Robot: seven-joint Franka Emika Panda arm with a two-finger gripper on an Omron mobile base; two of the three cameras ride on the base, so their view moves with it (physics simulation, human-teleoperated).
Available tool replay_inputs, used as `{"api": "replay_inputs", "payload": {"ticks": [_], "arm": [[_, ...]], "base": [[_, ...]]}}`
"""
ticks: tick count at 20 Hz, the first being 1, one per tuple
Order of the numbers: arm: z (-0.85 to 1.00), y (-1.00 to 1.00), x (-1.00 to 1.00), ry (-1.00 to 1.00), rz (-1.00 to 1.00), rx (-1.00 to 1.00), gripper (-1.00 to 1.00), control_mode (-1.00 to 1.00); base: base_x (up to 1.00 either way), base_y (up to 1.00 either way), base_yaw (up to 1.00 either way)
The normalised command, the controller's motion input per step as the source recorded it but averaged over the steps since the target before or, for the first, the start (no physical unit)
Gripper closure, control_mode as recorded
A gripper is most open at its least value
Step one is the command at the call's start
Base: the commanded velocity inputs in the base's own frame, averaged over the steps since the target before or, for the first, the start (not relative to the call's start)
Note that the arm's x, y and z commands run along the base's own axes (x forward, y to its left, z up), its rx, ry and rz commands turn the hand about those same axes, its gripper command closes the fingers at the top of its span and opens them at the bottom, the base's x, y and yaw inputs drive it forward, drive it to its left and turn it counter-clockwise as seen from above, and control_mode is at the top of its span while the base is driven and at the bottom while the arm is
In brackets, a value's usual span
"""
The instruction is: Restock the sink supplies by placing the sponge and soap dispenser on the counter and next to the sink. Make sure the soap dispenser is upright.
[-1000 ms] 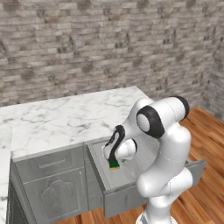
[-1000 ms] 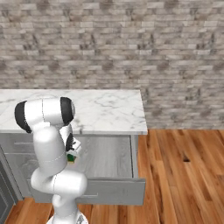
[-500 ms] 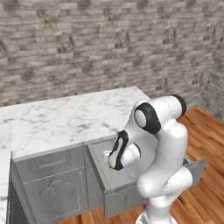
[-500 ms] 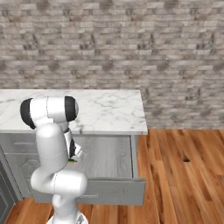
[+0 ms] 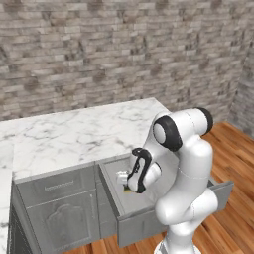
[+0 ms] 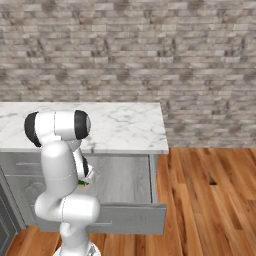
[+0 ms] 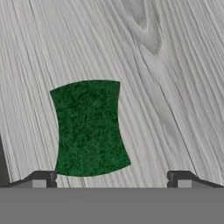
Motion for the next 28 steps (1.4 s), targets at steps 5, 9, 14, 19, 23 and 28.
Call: {"api": "replay_inputs", "payload": {"ticks": [5,9,14,19,23,28], "arm": [[-0.01,0.16,0.0,0.05,0.0,-0.05,-1.0,-1.0],[-0.07,0.04,0.01,0.01,0.02,0.0,-1.0,-1.0],[-0.04,0.0,0.12,0.0,0.03,0.0,-1.0,-1.0],[0.0,-0.01,0.22,0.0,0.02,0.0,-1.0,-1.0],[-0.04,0.0,0.21,0.01,0.02,0.0,-1.0,-1.0],[-0.19,0.0,0.17,0.06,0.02,-0.02,-1.0,-1.0]], "base": [[0.0,0.0,0.0],[0.0,0.0,0.0],[0.0,0.0,0.0],[0.0,0.0,0.0],[0.0,0.0,0.0],[0.0,0.0,0.0]]}}
